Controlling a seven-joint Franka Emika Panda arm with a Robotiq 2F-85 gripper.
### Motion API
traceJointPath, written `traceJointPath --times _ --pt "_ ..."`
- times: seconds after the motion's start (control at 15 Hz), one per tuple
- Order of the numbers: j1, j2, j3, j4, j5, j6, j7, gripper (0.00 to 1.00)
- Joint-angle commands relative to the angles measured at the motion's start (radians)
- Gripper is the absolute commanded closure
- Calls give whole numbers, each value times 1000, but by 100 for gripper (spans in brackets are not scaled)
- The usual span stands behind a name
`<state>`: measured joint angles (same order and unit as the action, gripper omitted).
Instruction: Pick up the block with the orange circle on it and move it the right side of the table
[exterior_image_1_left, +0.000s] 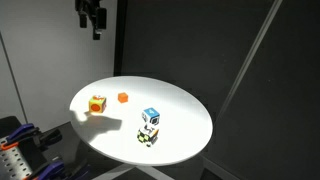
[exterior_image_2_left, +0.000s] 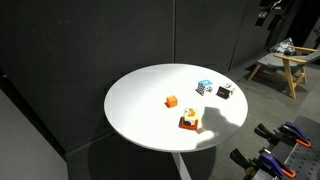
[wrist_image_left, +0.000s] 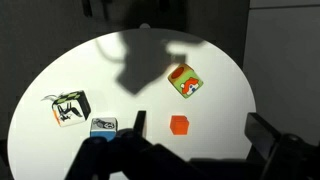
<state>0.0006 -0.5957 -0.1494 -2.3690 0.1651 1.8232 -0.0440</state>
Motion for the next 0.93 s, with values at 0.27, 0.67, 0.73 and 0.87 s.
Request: traceJointPath --times 0.27,0.67,0.73,0.87 --pt "-23 2 17 2 10 -3 -10 0" --pt "-3 15 61 -20 0 51 -20 0" --pt "3 24 73 -23 -2 68 -24 0" --pt "16 55 100 -19 -8 104 -28 0"
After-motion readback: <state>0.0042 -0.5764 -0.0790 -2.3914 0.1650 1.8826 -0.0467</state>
